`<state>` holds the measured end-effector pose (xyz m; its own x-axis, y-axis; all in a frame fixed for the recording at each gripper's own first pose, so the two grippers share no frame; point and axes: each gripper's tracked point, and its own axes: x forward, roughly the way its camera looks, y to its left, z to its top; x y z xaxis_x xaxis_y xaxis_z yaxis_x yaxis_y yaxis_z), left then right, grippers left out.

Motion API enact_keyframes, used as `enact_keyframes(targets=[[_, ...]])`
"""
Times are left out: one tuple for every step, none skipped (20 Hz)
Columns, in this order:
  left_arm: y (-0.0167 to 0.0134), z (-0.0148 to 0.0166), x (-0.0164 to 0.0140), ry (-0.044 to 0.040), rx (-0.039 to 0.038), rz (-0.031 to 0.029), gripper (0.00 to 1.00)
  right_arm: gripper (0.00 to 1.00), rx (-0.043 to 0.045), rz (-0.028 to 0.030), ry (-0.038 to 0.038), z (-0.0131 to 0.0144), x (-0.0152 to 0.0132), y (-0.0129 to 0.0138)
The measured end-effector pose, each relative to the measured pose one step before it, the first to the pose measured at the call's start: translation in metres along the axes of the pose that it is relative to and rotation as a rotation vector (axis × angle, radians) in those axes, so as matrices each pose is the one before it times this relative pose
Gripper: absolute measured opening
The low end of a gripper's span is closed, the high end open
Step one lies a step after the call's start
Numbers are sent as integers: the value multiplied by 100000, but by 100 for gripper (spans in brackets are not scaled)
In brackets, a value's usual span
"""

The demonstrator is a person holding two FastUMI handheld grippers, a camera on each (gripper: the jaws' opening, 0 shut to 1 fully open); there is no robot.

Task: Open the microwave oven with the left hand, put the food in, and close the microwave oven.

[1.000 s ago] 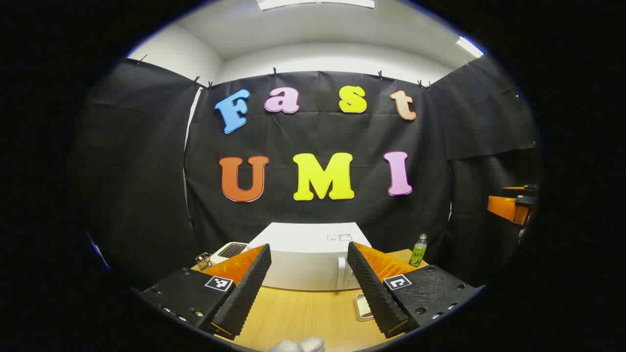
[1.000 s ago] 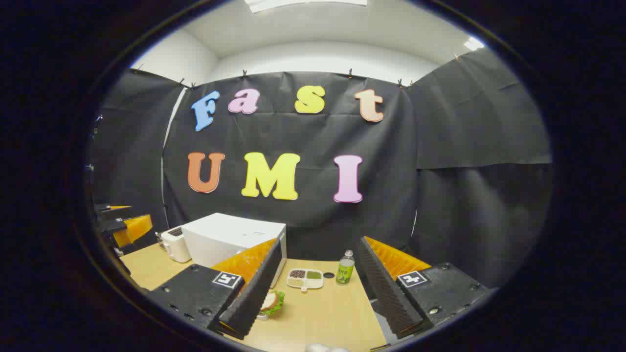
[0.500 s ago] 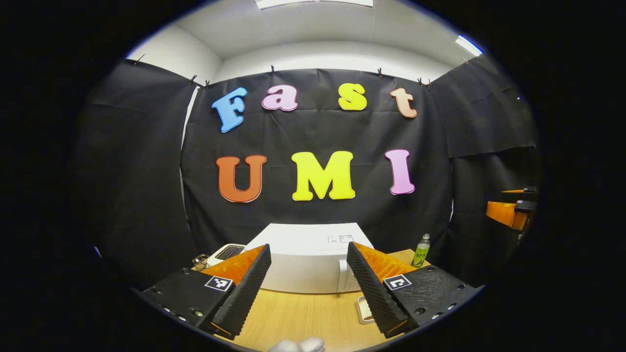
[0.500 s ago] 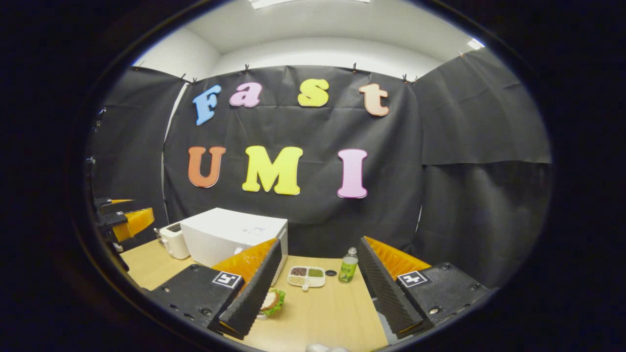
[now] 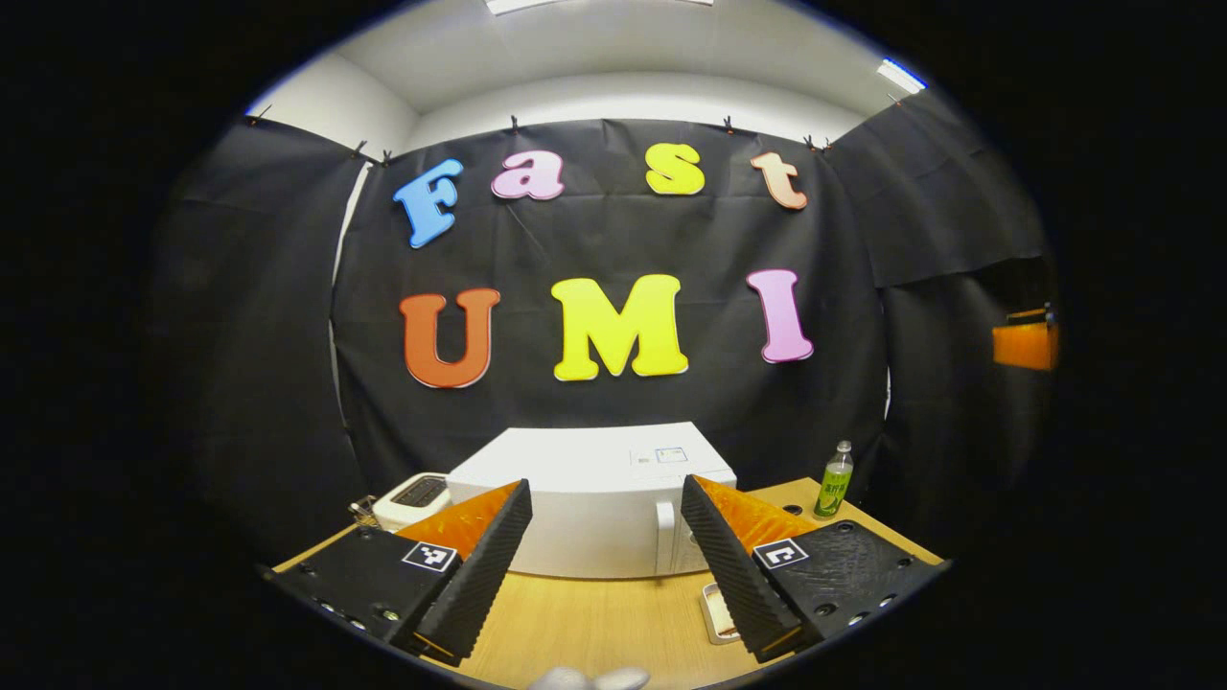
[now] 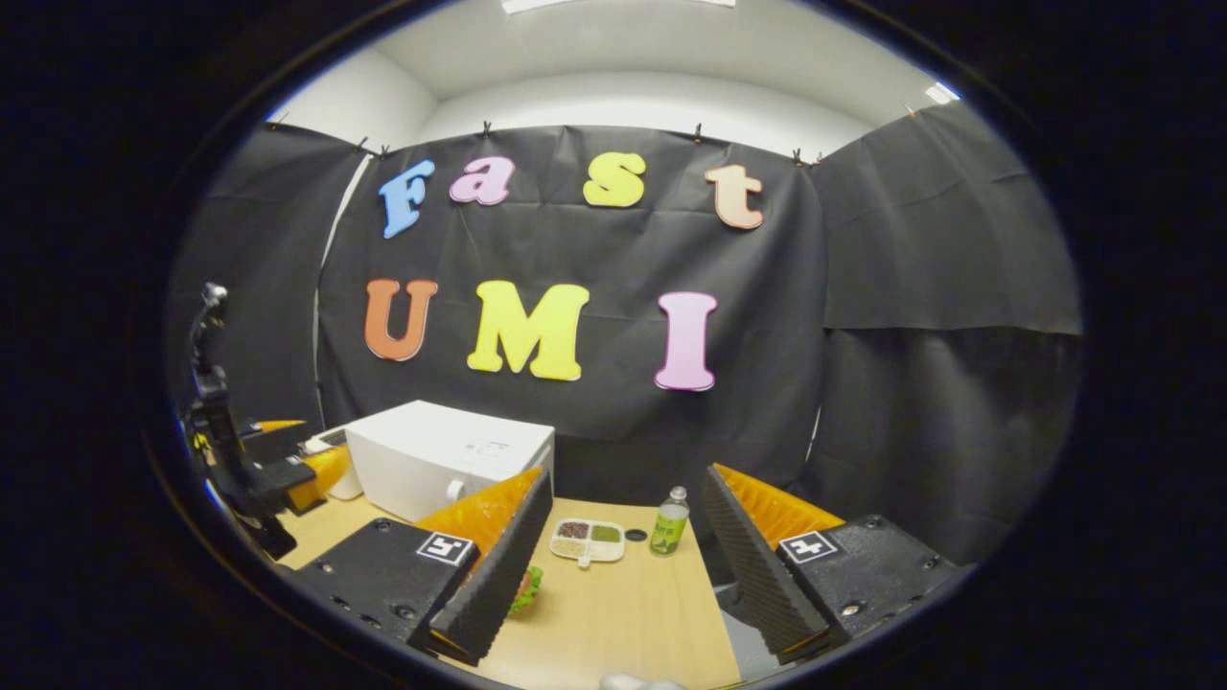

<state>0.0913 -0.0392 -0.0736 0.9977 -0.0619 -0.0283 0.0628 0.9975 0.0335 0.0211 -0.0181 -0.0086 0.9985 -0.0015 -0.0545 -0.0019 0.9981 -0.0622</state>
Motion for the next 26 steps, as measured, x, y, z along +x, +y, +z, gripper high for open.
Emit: enact_keyframes(targets=[[-885, -1712, 1398, 1536, -499, -1068, 97, 92, -1047, -312, -392, 322, -265, -381], [-727, -1263, 1284, 1416, 80, -910, 96, 92, -963, -1095, -92, 390, -139, -579], [-923, -1897, 1330, 3366, -200, -1302, 96, 100, -1438, -1559, 837, 16, 17, -571], [-909, -1582, 1608, 3446, 1053, -1014, 96, 92, -1170, -1136, 435, 36, -184, -383], [-456, -1130, 1365, 757, 1012, -563, 96, 100, -822, -885, -138, 183, -237, -247], [-495, -669, 1353, 173, 355, -392, 97, 92, -905, -714, 320, 190, -190, -104], [-297, -690, 1389, 1006, 221, -265, 96, 100, -1408, -1022, 1313, -340, -138, -219], [-6, -939, 1636, 393, 326, 365, 100, 100, -354, -58, 1058, -237, -203, 17], [-64, -1006, 1357, 1478, -734, 214, 96, 100, 469, 129, 1354, -182, -52, 172], [-381, -1126, 1384, 1509, -1118, -18, 96, 97, 202, -684, 1631, -315, -225, -138], [-394, -748, 1074, 1032, -895, -1064, 91, 100, 291, -1126, 944, -370, 87, -349], [-574, -587, 850, 506, -861, -2066, 89, 96, 215, -1074, 833, -140, -27, -324], [-511, -244, 631, 170, -935, -2438, 67, 100, 71, -768, 1079, -313, 5, -193], [36, -104, 464, -471, -220, 583, 70, 100, -676, -845, 1499, -441, -3, -297], [97, -244, 247, 813, -1600, -484, 61, 96, -760, -178, 737, -236, -132, -233], [605, 245, 332, -1364, -242, 1578, 68, 100, -915, -681, 747, -65, -73, -244], [806, 50, 407, -394, -663, 2408, 59, 100, -1083, -338, 966, -225, 4, -277], [525, -367, 521, 1752, -1317, 1529, 41, 100, -570, 27, 126, -22, -134, -80], [-473, -31, -42, 941, -3555, -3333, 38, 100, -22, 112, -158, 230, 89, -34], [-436, -173, 1130, -278, -1876, -901, 36, 100, 310, 601, -318, 129, -16, 124], [256, 102, -1093, 512, 1682, -208, 27, 100, 346, 418, 98, -101, 52, 136], [114, 52, -113, -245, 1652, -229, 25, 100, 329, 609, 12, -137, 66, 102], [149, 155, -97, 223, 576, -67, 20, 100, 56, 522, 190, 18, 6, 163], [34, 22, 108, 208, -554, -161, 17, 100, 199, 617, -199, 119, -59, 155], [-74, -131, -123, 671, -922, -158, 12, 100, -71, 216, -435, 111, -110, 21], [-130, -130, 49, 764, -181, -260, 9, 100, 126, 44, -874, 249, -44, -59]])
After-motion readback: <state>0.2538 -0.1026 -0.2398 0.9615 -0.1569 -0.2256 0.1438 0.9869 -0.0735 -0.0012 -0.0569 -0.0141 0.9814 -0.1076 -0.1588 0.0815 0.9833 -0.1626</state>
